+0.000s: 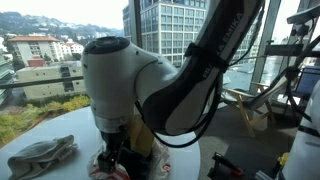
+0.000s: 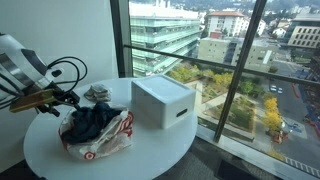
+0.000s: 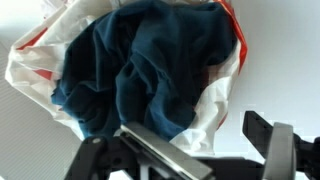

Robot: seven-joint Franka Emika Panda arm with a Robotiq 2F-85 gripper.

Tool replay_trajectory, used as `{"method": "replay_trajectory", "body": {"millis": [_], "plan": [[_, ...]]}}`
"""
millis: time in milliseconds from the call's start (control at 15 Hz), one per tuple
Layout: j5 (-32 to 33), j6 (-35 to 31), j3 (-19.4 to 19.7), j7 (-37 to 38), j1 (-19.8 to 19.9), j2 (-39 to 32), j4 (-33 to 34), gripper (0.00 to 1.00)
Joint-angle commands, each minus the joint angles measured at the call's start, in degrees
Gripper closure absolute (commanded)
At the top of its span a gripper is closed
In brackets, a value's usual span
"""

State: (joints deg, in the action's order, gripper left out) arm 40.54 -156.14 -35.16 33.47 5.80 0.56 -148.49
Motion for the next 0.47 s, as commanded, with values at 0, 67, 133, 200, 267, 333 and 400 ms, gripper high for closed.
{"method": "replay_trajectory", "body": {"millis": [0,67,133,200,267,333,400], "plan": [[-13.92,12.28,7.54,-9.05,-9.82,9.87,2.71,0.0],[-16.68,15.75,9.39,-11.13,-11.49,11.8,3.9,0.0],[-18.59,19.01,10.93,-12.75,-12.54,13.1,5.13,0.0],[-19.23,21.99,12.09,-13.44,-13.1,14.42,6.26,0.0],[-20.27,24.23,13.33,-14.7,-13.57,15.39,7.09,0.0],[-20.61,26.02,14.3,-15.56,-13.84,16.29,7.63,0.0],[-19.83,26.87,14.92,-15.46,-13.73,17.6,7.62,0.0]]}}
